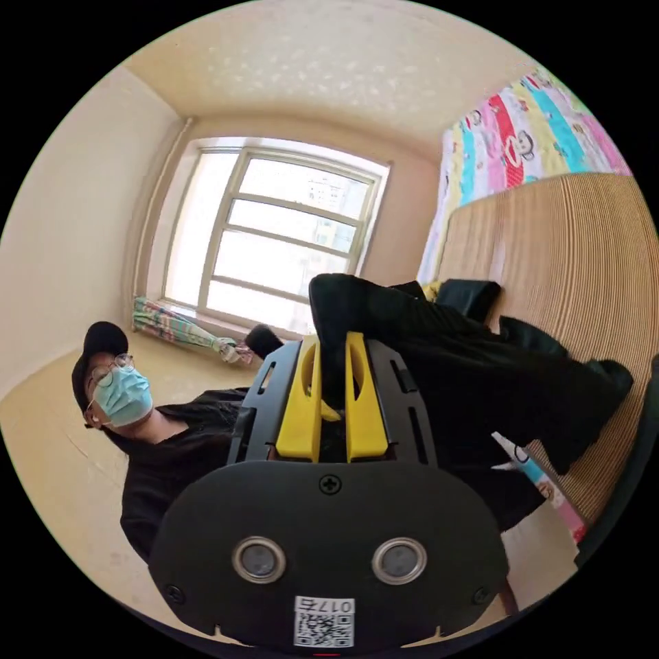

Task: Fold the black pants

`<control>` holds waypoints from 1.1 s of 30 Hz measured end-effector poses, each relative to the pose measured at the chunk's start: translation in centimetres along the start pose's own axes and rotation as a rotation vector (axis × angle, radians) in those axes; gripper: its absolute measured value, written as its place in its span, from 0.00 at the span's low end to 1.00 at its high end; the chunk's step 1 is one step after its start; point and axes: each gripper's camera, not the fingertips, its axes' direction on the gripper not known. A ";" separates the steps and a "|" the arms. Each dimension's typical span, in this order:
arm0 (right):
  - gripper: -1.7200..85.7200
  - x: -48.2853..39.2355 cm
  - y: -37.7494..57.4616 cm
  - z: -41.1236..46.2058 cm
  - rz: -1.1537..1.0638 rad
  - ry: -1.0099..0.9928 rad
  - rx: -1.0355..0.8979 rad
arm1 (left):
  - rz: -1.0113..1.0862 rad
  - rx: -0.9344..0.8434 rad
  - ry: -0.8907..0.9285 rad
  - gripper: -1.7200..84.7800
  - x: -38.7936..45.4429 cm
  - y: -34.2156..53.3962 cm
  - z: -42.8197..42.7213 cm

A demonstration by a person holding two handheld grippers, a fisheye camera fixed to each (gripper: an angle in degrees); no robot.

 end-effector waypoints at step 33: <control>0.06 -44.1 11.6 -13.1 -0.952 0.135 0.202 | 0.240 0.723 0.958 0.07 -11.5 -7.9 -34.2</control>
